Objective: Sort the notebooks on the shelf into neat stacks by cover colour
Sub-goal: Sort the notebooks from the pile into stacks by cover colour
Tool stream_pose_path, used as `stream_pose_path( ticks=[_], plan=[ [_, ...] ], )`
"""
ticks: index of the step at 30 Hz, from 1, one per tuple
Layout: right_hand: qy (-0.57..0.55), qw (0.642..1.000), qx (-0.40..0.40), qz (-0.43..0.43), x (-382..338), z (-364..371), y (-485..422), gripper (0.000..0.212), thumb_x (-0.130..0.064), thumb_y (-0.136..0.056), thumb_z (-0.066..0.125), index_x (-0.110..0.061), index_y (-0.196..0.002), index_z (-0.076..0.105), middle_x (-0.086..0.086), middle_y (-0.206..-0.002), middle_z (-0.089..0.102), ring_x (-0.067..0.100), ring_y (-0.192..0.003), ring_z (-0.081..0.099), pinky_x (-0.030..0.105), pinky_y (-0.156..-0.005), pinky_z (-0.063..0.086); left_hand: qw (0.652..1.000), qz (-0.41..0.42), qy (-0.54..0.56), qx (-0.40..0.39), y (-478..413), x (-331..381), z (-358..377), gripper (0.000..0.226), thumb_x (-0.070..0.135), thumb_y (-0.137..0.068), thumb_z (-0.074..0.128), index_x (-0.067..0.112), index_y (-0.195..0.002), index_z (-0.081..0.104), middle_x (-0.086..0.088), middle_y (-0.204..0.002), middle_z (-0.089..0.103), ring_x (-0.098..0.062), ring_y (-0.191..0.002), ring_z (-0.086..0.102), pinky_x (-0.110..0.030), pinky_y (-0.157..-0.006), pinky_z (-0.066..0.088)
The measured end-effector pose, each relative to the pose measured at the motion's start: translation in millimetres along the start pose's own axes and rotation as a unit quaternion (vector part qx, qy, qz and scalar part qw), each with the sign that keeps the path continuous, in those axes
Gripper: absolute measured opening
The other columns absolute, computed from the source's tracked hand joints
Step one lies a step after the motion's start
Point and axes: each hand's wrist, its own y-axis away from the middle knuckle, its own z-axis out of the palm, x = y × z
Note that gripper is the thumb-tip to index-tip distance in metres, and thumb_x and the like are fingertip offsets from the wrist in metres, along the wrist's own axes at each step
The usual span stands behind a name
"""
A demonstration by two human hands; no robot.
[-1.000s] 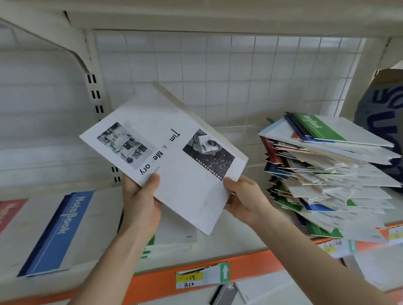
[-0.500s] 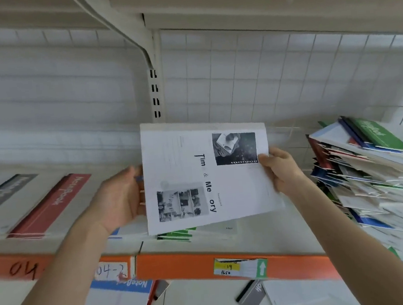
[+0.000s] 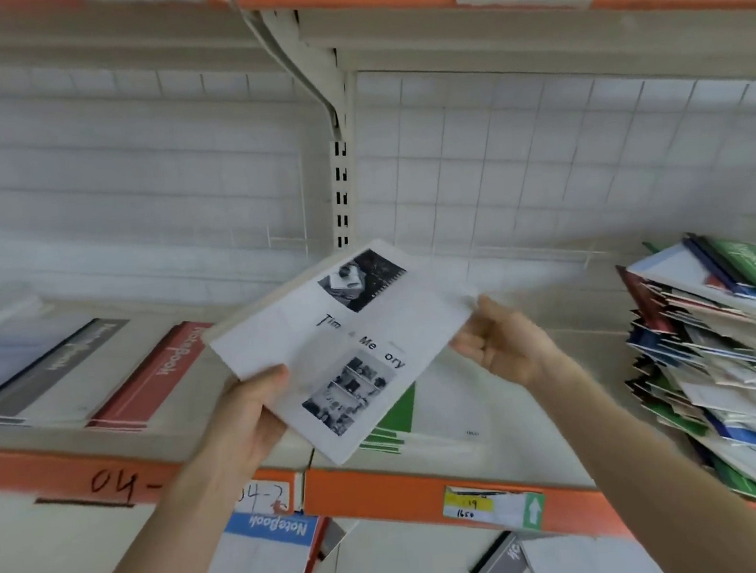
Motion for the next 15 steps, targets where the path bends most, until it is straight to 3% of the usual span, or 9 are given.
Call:
stream_pose_path(
  ticks=[2,4,6,7,8,9,10,13,15],
  plan=[
    [0.011,0.999,-0.03,0.011,14.7,18.8,8.6,0.018,-0.019,-0.097,0.045,-0.006,-0.097,0.058,0.008,-0.071,0.069,0.02,-0.057,0.068,0.03,-0.051,0.057,1.0,0.019,0.014,-0.017,5.1,-4.2,4.3,0.023,-0.008,-0.089,0.047,0.012,-0.093,0.059,-0.005,-0.084,0.07,-0.02,-0.075,0.067,-0.029,-0.048,0.056],
    [0.026,0.999,-0.022,-0.004,26.0,35.1,14.6,0.011,-0.002,-0.094,0.046,-0.004,-0.094,0.057,0.007,-0.07,0.068,0.017,-0.053,0.066,0.029,-0.049,0.056,0.996,0.015,0.0,-0.088,11.4,-9.2,12.9,0.02,0.001,-0.069,0.077,0.011,-0.083,0.067,-0.004,-0.08,0.073,-0.019,-0.071,0.07,-0.033,-0.05,0.057],
    [0.035,0.998,0.036,-0.048,27.3,39.7,16.7,0.022,0.014,-0.089,0.043,-0.004,-0.089,0.055,0.009,-0.077,0.066,0.019,-0.057,0.065,0.027,-0.048,0.055,0.982,-0.037,0.016,-0.185,8.9,-9.5,15.3,0.05,0.018,-0.041,0.095,0.01,-0.085,0.075,-0.014,-0.092,0.072,-0.029,-0.082,0.07,-0.042,-0.06,0.059],
    [0.045,0.995,0.065,-0.068,24.4,36.3,17.1,0.024,0.017,-0.088,0.042,-0.003,-0.091,0.055,0.01,-0.08,0.064,0.021,-0.061,0.063,0.027,-0.048,0.056,0.971,-0.061,0.062,-0.222,9.8,-6.4,16.6,0.055,0.026,-0.059,0.088,0.005,-0.106,0.069,-0.026,-0.11,0.065,-0.04,-0.099,0.064,-0.052,-0.075,0.055],
    [0.06,0.991,0.091,-0.083,19.4,31.9,19.8,0.024,0.016,-0.088,0.042,-0.003,-0.094,0.055,0.01,-0.08,0.064,0.022,-0.063,0.062,0.026,-0.048,0.055,0.963,-0.076,0.092,-0.24,8.9,-3.3,16.0,0.057,0.04,-0.089,0.06,0.0,-0.13,0.05,-0.035,-0.129,0.048,-0.05,-0.118,0.048,-0.062,-0.093,0.041],
    [0.081,0.985,0.116,-0.096,13.9,24.9,22.1,0.023,0.016,-0.088,0.043,-0.002,-0.097,0.055,0.009,-0.075,0.064,0.02,-0.059,0.062,0.025,-0.047,0.054,0.962,-0.116,0.098,-0.225,3.4,-5.5,6.7,0.081,0.063,-0.094,0.022,-0.003,-0.142,0.029,-0.037,-0.142,0.029,-0.054,-0.13,0.028,-0.066,-0.104,0.023],
    [0.103,0.979,0.136,-0.107,7.9,17.4,25.9,0.023,0.015,-0.089,0.043,-0.002,-0.098,0.055,0.007,-0.07,0.064,0.017,-0.053,0.062,0.022,-0.044,0.053,0.941,-0.146,0.11,-0.284,-5.0,-5.0,2.4,0.097,0.074,-0.086,0.004,-0.002,-0.145,0.02,-0.034,-0.147,0.02,-0.052,-0.136,0.017,-0.064,-0.108,0.011],
    [0.152,0.965,0.162,-0.139,-5.2,-3.7,36.3,0.028,0.013,-0.09,0.044,-0.003,-0.107,0.058,0.004,-0.072,0.064,0.011,-0.052,0.063,0.021,-0.051,0.054,0.914,-0.147,0.098,-0.366,-8.9,-7.0,18.1,0.095,0.074,-0.084,0.034,0.004,-0.146,0.027,-0.022,-0.15,0.028,-0.038,-0.139,0.023,-0.053,-0.112,0.014],
    [0.163,0.959,0.162,-0.168,-12.2,-13.3,44.4,0.031,0.012,-0.09,0.045,-0.003,-0.112,0.059,0.003,-0.077,0.065,0.013,-0.059,0.063,0.023,-0.06,0.054,0.895,-0.197,0.08,-0.391,-9.9,-5.1,43.3,0.083,0.062,-0.076,0.059,0.006,-0.136,0.048,-0.02,-0.132,0.053,-0.029,-0.122,0.052,-0.041,-0.101,0.039]
  ],
)
